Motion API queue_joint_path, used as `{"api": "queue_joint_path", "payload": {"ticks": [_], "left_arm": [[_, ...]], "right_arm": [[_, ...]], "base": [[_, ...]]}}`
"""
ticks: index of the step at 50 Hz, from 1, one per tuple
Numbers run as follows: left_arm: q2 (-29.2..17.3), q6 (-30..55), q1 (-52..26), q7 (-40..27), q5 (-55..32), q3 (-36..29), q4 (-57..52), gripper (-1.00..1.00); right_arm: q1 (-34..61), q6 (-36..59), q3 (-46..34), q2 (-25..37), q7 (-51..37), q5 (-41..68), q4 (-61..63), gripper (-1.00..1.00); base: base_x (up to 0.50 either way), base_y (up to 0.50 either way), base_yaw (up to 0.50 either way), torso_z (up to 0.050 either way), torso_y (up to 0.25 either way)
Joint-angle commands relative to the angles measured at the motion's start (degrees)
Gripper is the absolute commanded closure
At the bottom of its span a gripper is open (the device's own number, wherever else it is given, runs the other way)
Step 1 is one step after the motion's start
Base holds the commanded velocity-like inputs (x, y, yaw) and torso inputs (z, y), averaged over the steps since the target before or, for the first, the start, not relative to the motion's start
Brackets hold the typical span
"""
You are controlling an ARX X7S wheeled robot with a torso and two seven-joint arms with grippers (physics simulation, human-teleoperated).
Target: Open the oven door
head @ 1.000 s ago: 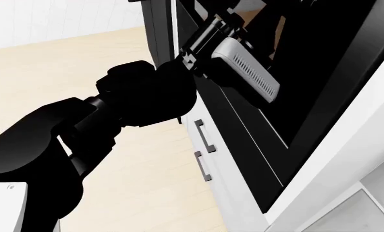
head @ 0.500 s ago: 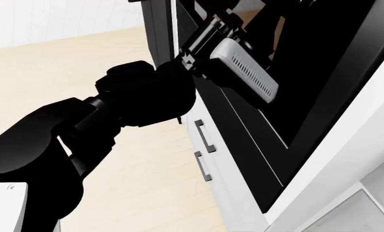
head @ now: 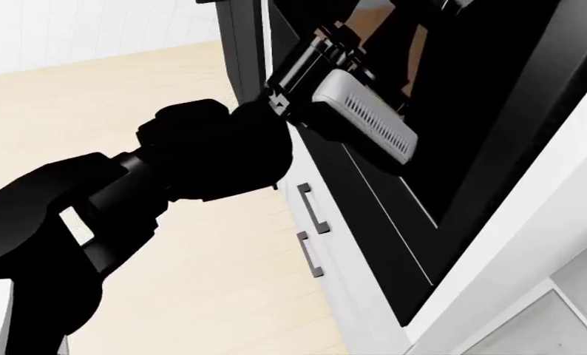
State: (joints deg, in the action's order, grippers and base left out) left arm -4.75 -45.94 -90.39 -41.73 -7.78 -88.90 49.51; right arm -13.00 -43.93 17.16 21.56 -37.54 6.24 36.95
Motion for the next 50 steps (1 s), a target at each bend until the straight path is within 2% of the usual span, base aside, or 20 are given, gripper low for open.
{"api": "queue_joint_path", "payload": {"ticks": [1, 29, 42, 50], "left_arm": [[-4.96, 7.07, 0.29, -1.71, 0.14, 0.56, -10.12, 1.0], [-10.54, 14.94, 0.13, -3.43, 1.26, 1.07, -22.59, 1.0], [-15.24, 20.99, 0.34, -4.48, 2.52, 0.78, -32.48, 1.0], [-18.8, 21.66, 3.06, -10.19, 6.74, 1.61, -36.72, 1.0]], "right_arm": [[-0.15, -0.06, 0.07, -0.05, -0.02, -0.05, 0.16, -1.0], [0.37, 0.38, 0.23, 0.13, -0.2, 0.02, 0.01, -1.0], [0.3, 0.3, 0.12, 0.1, -0.18, -0.03, 0.09, -1.0], [0.35, 0.13, 0.0, 0.03, -0.15, -0.16, 0.06, -1.0]], "base": [[0.0, 0.0, 0.0, 0.0, 0.0], [0.0, 0.0, 0.0, 0.0, 0.0], [0.0, 0.0, 0.0, 0.0, 0.0], [0.0, 0.0, 0.0, 0.0, 0.0]]}}
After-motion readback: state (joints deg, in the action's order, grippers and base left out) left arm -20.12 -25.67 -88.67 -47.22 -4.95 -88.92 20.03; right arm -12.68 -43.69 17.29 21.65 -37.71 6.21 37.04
